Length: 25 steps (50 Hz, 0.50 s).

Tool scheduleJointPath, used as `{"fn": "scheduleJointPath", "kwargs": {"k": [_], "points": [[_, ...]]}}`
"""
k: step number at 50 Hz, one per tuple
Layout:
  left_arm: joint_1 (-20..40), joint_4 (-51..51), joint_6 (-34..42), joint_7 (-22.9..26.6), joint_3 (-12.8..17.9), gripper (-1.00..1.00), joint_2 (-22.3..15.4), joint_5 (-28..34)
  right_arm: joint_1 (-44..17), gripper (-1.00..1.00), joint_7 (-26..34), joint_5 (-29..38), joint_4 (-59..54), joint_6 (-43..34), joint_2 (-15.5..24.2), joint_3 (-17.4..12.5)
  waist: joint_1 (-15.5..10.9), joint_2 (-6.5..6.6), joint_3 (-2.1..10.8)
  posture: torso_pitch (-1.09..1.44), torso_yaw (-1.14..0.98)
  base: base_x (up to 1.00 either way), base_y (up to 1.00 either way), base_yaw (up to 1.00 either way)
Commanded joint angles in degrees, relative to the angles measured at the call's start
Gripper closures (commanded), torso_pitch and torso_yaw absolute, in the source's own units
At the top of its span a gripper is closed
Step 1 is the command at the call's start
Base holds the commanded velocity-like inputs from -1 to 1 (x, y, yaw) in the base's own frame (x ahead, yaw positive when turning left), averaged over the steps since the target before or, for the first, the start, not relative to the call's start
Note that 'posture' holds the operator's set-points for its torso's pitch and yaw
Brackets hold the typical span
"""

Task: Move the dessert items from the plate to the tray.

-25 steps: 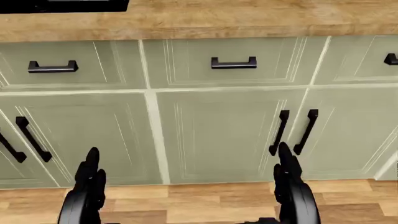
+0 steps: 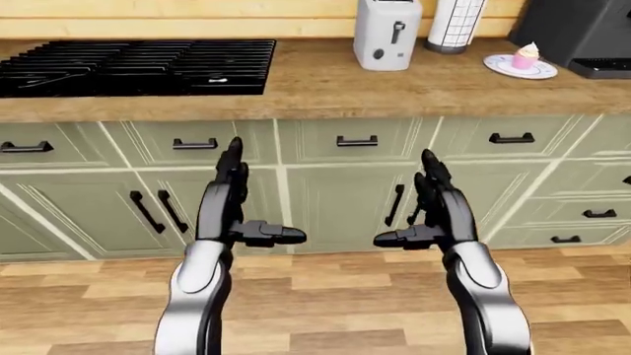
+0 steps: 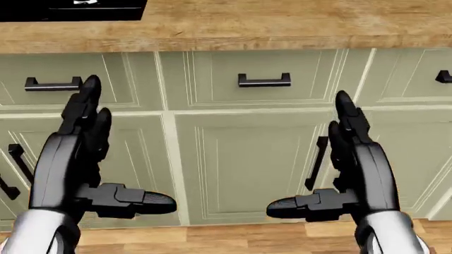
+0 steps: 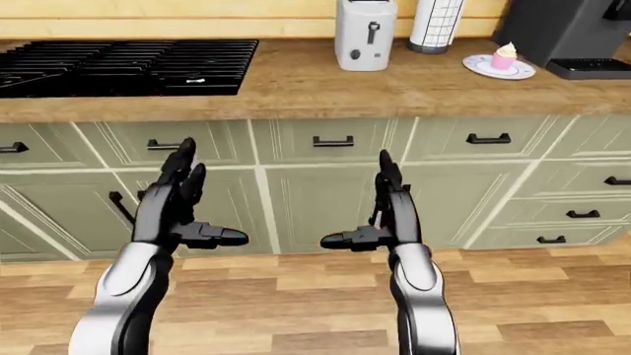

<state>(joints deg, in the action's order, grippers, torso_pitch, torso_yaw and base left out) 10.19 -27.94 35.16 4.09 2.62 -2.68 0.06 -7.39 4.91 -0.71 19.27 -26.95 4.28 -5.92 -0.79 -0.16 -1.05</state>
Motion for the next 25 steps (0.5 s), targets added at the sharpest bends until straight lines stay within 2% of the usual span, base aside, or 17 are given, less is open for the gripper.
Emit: {"fn": "scheduleJointPath", "kwargs": {"k": [1, 2, 4, 6, 9, 11, 12, 13, 14, 15, 16, 19, 22, 25], "points": [[2.9, -3.4, 3.2, 0.2, 0.4, -1.00, -0.3, -1.1, -2.6, -1.00, 0.6, -1.6, 5.2, -2.7, 1.2, -1.7, 0.0, 1.48, -0.22, 0.00, 0.00, 0.39, -0.50, 0.00], [3.8, -4.4, 5.0, 0.1, 0.8, -1.00, -0.4, -1.7, -3.4, -1.00, 0.6, -1.8, 6.5, -4.5, 1.6, -2.0, 0.0, 2.50, -0.86, 0.00, 0.00, 0.42, -0.48, 0.00], [5.7, -5.9, 8.3, -0.2, 1.7, -1.00, -0.8, -2.9, -5.2, -1.00, 0.7, -2.6, 8.6, -7.6, 2.6, -3.1, -0.5, 2.72, -0.15, 0.00, 0.00, 0.44, -0.49, 0.00], [7.3, -6.4, 10.3, -0.6, 2.0, -1.00, -1.4, -3.7, -6.9, -1.00, 0.6, -3.1, 10.4, -10.6, 3.4, -3.6, -1.1, 2.16, 0.11, 0.00, 0.00, 0.45, -0.49, 0.00], [8.9, -8.0, 12.9, -1.1, 1.7, -1.00, -1.9, -4.3, -8.8, -1.00, 0.7, -3.7, 12.0, -13.7, 4.3, -4.2, -2.1, 0.70, -0.21, 0.00, 0.00, 0.45, -0.49, 0.00], [10.1, -8.8, 14.3, -1.5, 1.9, -1.00, -1.9, -4.8, -10.0, -1.00, 0.7, -3.8, 10.0, -12.8, 4.8, -4.5, -2.5, -1.20, 0.03, 0.00, 0.00, 0.45, -0.49, 0.00], [10.5, -9.3, 15.1, -1.8, 1.9, -1.00, -2.0, -5.0, -10.4, -1.00, 0.5, -3.9, 10.5, -13.7, 5.0, -4.4, -2.4, -2.88, 0.38, 0.00, 0.00, 0.45, -0.49, 0.00], [11.1, -9.9, 15.9, -2.0, 1.8, -1.00, -2.1, -5.2, -10.9, -1.00, 0.4, -4.0, 10.8, -14.3, 5.1, -4.5, -2.0, -5.94, 1.31, 0.00, 0.00, 0.45, -0.49, 0.00], [11.5, -9.9, 16.3, -2.1, 1.9, -1.00, -2.1, -5.4, -11.1, -1.00, 0.5, -4.1, 10.6, -14.2, 5.3, -4.5, -1.4, -4.72, 0.65, 0.00, 0.00, 0.45, -0.50, 0.00], [12.1, -10.6, 17.4, -2.4, 1.9, -1.00, -2.2, -5.6, -11.6, -1.00, 0.4, -4.2, 11.2, -15.2, 5.6, -4.6, -1.6, -4.18, -0.50, 0.00, 0.00, 0.45, -0.49, 0.00], [12.4, -11.0, 17.9, -2.5, 1.9, -1.00, -2.4, -5.7, -11.9, -1.00, 0.5, -4.4, 11.3, -15.5, 5.8, -4.8, -1.1, -3.91, -0.69, 0.00, 0.00, 0.45, -0.49, 0.00], [13.4, -11.4, 18.9, -2.8, 2.1, -1.00, -2.6, -6.2, -13.1, -1.00, 0.4, -4.9, 12.7, -17.6, 6.5, -5.2, -0.3, -1.98, -0.62, 0.00, 0.00, 0.45, -0.49, 0.00], [14.6, -11.8, 20.3, -3.0, 2.4, -1.00, -2.9, -6.8, -14.2, -1.00, 0.4, -5.3, 14.1, -19.6, 7.3, -5.8, 0.4, -0.43, -1.30, 0.00, 0.00, 0.46, -0.50, 0.00], [15.7, -13.1, 22.3, -3.4, 2.6, -1.00, -3.2, -7.5, -15.2, -1.00, 0.5, -6.0, 15.6, -21.7, 8.2, -6.6, 0.9, 1.63, -0.89, 0.00, 0.00, 0.46, -0.49, 0.00]]}}
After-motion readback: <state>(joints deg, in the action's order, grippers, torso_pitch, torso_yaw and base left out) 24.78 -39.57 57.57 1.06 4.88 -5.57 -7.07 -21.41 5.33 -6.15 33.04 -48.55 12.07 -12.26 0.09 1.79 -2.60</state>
